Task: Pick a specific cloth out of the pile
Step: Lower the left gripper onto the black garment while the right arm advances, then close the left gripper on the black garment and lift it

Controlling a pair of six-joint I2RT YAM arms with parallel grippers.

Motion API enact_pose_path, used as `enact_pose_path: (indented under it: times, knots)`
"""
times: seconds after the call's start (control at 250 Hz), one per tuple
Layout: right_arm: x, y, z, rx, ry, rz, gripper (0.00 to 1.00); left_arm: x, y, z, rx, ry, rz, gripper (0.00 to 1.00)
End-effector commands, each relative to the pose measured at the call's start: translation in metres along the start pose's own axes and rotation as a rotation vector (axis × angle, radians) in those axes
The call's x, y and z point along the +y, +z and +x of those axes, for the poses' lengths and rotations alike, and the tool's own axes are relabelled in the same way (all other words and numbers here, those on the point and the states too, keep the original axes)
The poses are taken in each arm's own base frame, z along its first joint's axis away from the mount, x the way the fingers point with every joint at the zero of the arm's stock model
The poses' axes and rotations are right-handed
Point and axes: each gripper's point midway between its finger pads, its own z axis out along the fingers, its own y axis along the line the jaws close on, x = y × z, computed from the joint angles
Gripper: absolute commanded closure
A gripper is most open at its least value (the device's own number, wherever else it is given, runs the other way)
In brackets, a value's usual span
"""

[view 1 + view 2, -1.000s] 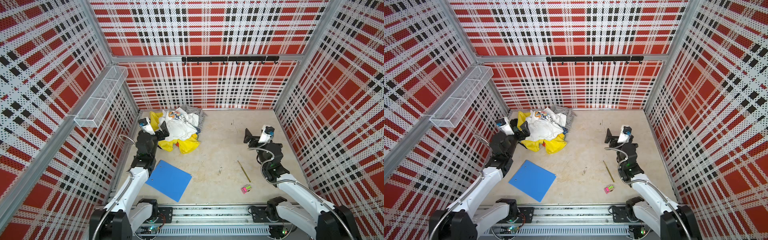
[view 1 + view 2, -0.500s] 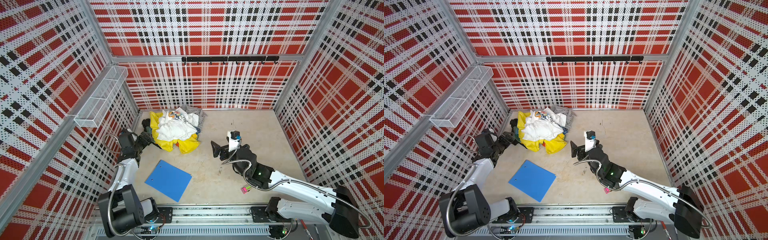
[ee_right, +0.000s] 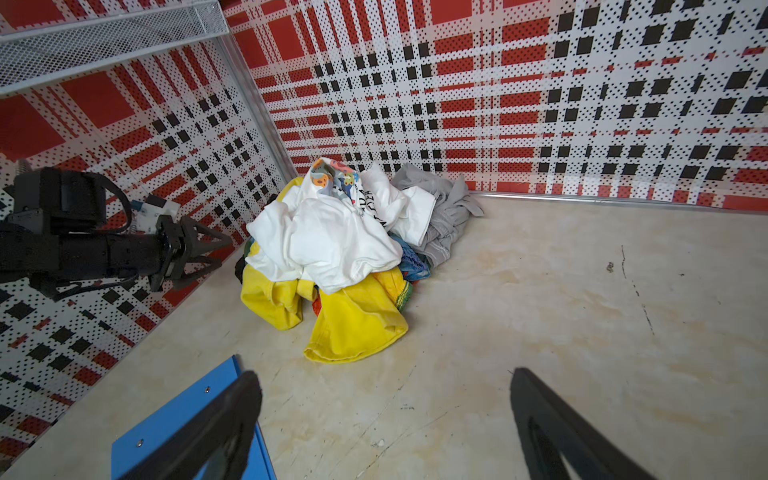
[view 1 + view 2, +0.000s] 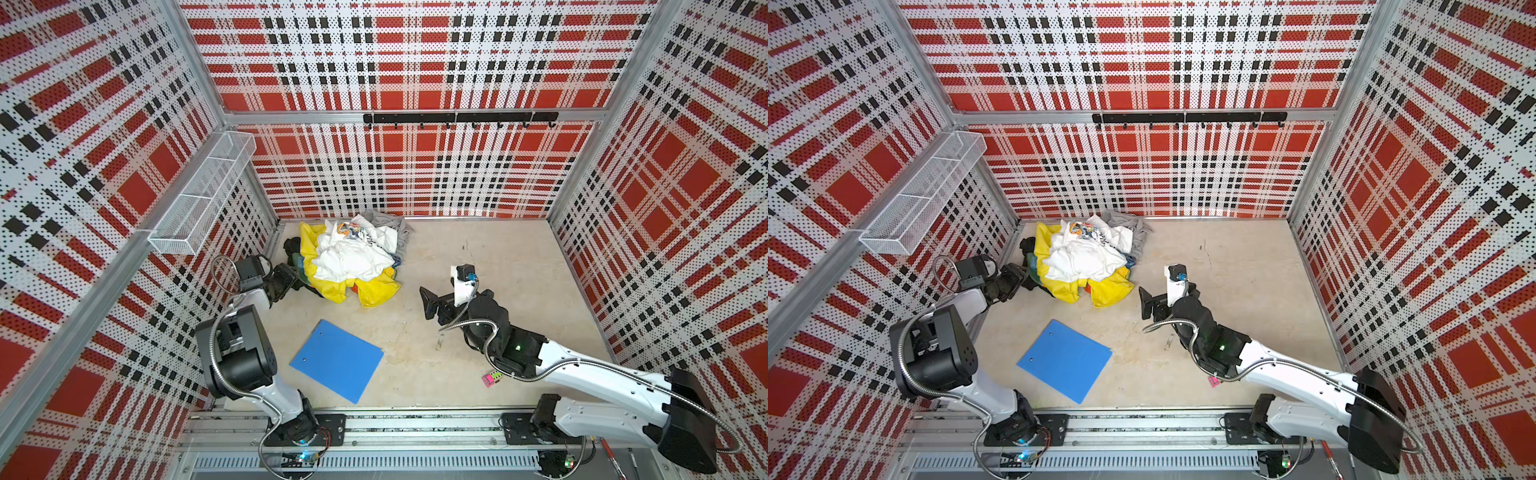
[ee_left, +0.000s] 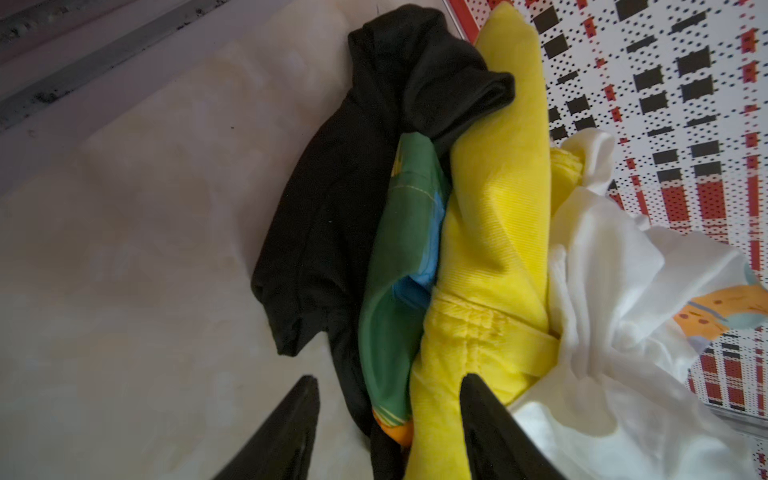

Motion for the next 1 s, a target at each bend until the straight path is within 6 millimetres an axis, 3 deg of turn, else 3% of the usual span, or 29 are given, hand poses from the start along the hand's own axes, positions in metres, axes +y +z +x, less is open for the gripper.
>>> enact_pose_path:
  times: [0.0, 0.272, 0.532, 0.996]
  knots:
    - [-0.006, -0.01, -0.015, -0.054, 0.02, 0.02, 0.0, -0.01, 0.006, -0.017, -0.029, 0.055, 0.021, 0.43]
    - [-0.008, -0.008, -0.008, -0.035, 0.018, 0.03, 0.0, -0.013, 0.028, -0.021, -0.005, 0.097, 0.002, 0.49]
    - [-0.009, -0.007, -0.007, -0.028, 0.021, 0.04, 0.0, 0.024, 0.029, -0.029, -0.039, 0.075, -0.185, 0.52]
    - [-0.014, -0.007, 0.001, -0.008, 0.038, 0.056, 0.0, 0.047, 0.05, -0.02, 0.032, 0.054, -0.256, 0.59]
